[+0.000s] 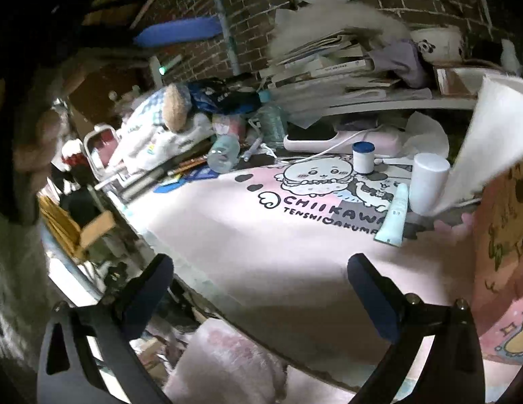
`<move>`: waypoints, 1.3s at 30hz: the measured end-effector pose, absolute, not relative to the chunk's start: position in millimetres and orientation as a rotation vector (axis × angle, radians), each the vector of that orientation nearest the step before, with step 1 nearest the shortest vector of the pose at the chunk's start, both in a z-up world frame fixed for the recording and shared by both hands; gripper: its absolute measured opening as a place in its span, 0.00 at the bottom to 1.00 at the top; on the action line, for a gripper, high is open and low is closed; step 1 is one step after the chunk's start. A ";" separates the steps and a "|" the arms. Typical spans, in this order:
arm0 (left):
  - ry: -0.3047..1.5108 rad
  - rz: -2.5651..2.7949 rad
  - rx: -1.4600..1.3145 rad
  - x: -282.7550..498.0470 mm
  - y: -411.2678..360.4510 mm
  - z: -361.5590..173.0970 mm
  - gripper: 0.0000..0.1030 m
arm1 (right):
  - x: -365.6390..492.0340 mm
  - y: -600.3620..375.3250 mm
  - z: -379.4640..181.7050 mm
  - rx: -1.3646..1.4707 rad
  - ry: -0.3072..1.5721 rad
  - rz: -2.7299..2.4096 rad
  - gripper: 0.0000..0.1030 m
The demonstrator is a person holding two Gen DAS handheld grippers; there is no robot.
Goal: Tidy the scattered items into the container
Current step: 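Lower the right gripper onto the blue-capped white jar and grasp it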
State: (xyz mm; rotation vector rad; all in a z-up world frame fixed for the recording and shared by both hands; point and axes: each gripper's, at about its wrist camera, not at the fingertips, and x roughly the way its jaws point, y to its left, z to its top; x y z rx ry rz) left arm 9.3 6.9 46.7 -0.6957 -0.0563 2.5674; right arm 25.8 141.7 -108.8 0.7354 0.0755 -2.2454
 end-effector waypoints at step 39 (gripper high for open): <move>-0.587 2.720 -0.683 24.3 -110.7 -76.4 1.00 | -170.5 88.4 -87.2 1.148 0.036 -2.660 0.55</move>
